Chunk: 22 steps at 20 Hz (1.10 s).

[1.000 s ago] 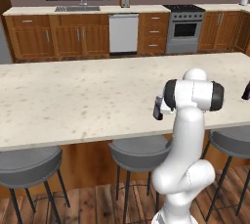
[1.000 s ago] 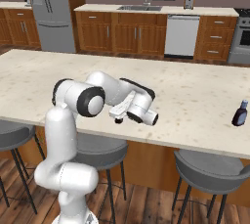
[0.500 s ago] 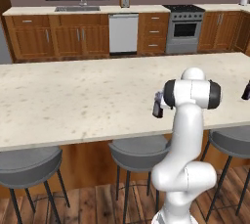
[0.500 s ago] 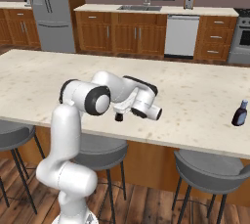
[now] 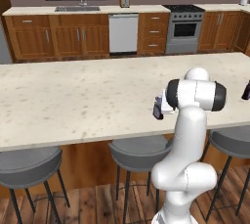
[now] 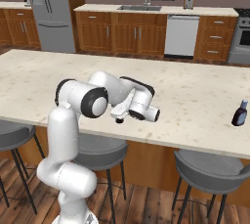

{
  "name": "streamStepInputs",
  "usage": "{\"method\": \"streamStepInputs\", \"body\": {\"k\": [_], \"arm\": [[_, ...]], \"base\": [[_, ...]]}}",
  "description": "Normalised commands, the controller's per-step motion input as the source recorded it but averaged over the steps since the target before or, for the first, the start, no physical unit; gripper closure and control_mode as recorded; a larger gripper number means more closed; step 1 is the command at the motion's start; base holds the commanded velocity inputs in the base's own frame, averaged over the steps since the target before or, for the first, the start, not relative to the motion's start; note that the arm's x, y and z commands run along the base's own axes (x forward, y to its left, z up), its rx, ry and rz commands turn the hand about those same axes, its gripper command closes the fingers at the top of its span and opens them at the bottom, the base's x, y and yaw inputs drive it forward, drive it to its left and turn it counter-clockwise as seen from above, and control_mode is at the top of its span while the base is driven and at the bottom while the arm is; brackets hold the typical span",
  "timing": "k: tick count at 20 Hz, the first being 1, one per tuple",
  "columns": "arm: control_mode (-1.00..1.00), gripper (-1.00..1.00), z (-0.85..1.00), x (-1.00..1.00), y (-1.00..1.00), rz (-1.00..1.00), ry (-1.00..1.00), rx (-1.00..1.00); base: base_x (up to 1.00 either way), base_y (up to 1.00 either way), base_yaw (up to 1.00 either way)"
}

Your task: The dining table condiment station is running low on condiment bottle. Refill the condiment station by opening the cabinet and taking the condiment bottle from the cabinet and placing it on the dining table.

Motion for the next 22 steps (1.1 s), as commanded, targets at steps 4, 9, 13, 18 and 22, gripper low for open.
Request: {"method": "streamStepInputs", "body": {"k": [4,9,13,18,22], "arm": [[-1.00,-1.00,-0.14,-0.07,0.00,0.00,0.00,-0.01],[-1.00,-1.00,0.00,0.01,-0.01,0.00,0.00,0.00],[-1.00,-1.00,0.00,-0.05,-0.09,0.00,0.00,0.00],[-1.00,-1.00,0.28,-0.07,-0.03,0.00,0.00,0.00],[-1.00,-1.00,0.67,-0.18,0.00,0.00,0.00,-0.01]], "base": [[0.00,0.00,0.00],[0.00,0.00,0.00],[0.00,0.00,0.00],[0.00,0.00,0.00],[0.00,0.00,0.00]]}}
